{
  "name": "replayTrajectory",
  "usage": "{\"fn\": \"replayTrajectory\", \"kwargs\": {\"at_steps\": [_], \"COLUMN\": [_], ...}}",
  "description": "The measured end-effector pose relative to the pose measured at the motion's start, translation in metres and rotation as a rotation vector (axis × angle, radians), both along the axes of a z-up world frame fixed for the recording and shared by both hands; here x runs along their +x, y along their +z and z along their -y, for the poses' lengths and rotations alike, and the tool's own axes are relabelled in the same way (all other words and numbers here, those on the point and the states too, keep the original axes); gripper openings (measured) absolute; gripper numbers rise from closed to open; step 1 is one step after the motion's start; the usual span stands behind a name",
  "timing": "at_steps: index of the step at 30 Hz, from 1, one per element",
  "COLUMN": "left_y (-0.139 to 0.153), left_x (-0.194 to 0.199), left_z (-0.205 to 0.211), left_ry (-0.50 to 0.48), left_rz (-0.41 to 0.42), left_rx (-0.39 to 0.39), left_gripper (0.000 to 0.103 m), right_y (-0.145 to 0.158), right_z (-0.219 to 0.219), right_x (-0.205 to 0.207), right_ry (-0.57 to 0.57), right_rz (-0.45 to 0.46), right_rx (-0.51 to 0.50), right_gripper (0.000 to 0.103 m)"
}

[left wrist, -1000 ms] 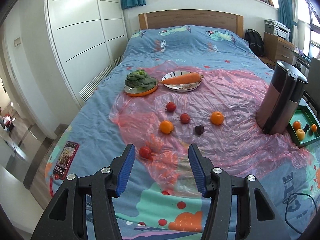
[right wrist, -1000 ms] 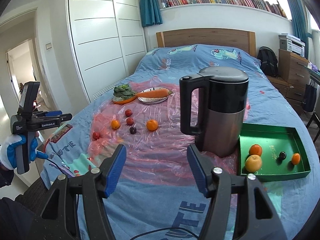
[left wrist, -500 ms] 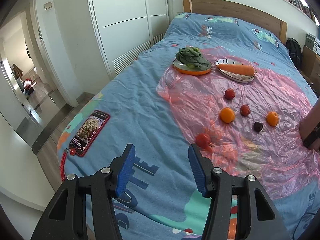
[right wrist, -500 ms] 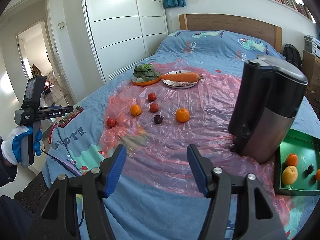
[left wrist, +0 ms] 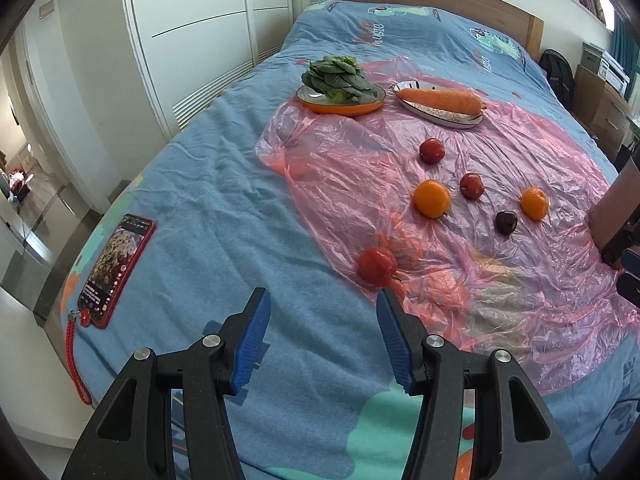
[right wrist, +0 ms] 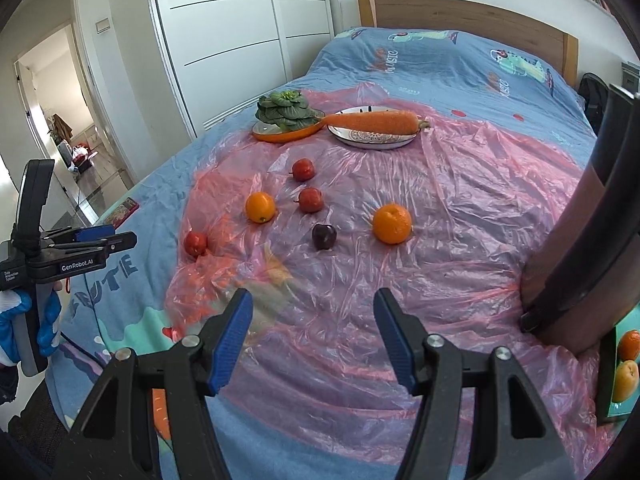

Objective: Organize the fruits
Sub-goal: 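Grasp the red apple with the left tool while the right tool grasps a dark plum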

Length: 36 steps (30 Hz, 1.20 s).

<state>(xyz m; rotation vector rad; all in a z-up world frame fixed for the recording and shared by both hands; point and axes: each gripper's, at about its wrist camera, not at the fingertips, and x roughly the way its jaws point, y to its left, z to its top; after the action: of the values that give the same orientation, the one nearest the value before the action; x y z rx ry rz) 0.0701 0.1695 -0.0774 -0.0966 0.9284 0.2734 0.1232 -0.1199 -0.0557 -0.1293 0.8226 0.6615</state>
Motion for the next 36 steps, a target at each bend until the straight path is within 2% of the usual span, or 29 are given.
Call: {"fn": "replayTrajectory", "kwargs": {"at_steps": [11, 26, 29, 30, 31, 36], "left_y": [-0.030, -0.055, -0.060, -0.062, -0.063, -0.069], "left_x": [0.042, 0.066, 0.069, 0.070, 0.070, 0.073], "left_z": [-0.001, 0.006, 0.007, 0.008, 0.008, 0.006], "left_ry": [-0.070, -0.150, -0.155, -0.157, -0.159, -0.158], "left_rz": [-0.029, -0.068, -0.074, -0.076, -0.079, -0.083], "left_rx": [-0.043, -0.065, -0.067, -0.068, -0.069, -0.088], "left_gripper": [0.049, 0.049, 0.049, 0.049, 0.049, 0.049], "right_y": [-0.046, -0.076, -0.080, -0.082, -0.085, -0.092], "right_z": [-0.050, -0.075, -0.075, -0.075, -0.075, -0.081], "right_x": [0.068, 0.108, 0.111, 0.111, 0.112, 0.113], "right_ry": [-0.013, -0.035, -0.038, -0.038, -0.036, -0.024], "right_rz": [-0.071, -0.073, -0.080, -0.086, -0.092, -0.103], "right_rx": [0.010, -0.017, -0.023, -0.025, -0.026, -0.036], "right_gripper": [0.087, 0.084, 0.074, 0.069, 0.061, 0.040]}}
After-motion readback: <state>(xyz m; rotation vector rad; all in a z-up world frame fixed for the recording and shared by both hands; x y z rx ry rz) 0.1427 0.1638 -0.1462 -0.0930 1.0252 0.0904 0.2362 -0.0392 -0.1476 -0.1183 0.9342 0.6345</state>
